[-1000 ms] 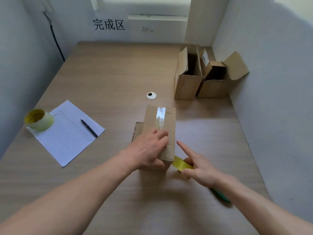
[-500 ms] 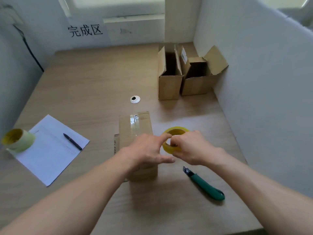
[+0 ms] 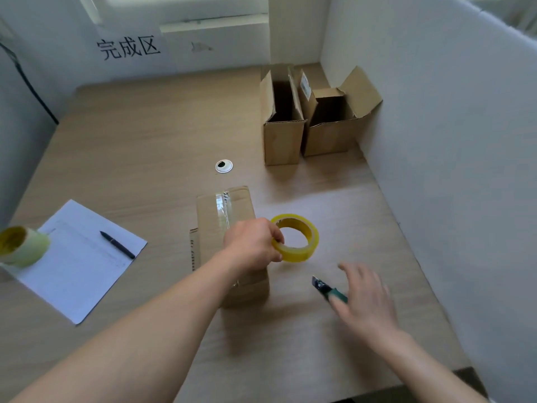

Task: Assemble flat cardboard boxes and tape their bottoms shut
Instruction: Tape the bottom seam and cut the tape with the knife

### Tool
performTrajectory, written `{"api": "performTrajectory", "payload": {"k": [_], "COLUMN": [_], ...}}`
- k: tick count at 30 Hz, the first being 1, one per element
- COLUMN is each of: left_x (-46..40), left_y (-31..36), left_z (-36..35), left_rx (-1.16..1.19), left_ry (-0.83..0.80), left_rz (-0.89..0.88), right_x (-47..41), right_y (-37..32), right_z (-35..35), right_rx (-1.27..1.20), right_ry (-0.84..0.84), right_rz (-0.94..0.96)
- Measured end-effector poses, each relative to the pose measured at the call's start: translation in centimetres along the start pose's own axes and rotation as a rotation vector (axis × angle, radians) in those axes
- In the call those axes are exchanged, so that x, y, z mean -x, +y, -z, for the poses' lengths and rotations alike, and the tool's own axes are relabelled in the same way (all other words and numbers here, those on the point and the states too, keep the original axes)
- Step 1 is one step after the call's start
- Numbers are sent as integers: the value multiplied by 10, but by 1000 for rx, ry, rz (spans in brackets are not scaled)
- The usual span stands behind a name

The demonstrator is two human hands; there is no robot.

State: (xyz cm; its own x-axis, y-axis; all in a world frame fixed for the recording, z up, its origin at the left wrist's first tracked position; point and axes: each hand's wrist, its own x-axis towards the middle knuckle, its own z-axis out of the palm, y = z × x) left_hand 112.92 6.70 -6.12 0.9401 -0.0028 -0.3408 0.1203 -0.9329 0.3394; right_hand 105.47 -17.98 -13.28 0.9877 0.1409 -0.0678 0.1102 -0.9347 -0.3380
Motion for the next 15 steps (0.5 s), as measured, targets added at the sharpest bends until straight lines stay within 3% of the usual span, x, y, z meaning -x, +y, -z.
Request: {"api": "performTrajectory", "payload": {"k": [2,3,6,9,15], "left_x": [1,1,3,4,6], "left_y": [0,-1,-1,1,1], "left_z": [2,3,6,9,10], "left_rx": [41,55,66,76,88], "left_ry": [-25,-37,-51,-58,-60], "left_rz": [10,8,-5,-5,-4], "right_x": [26,35,50,62,54], "right_y": [17,20,14,-9,-53], "right_z": [-25,-32,-39,-33,-24], "right_rx": [207,219,-133,-524,-631], "right_ry": [-245,-264,-154,24,83], "right_rz": [-107,-121,-159,0,185]}}
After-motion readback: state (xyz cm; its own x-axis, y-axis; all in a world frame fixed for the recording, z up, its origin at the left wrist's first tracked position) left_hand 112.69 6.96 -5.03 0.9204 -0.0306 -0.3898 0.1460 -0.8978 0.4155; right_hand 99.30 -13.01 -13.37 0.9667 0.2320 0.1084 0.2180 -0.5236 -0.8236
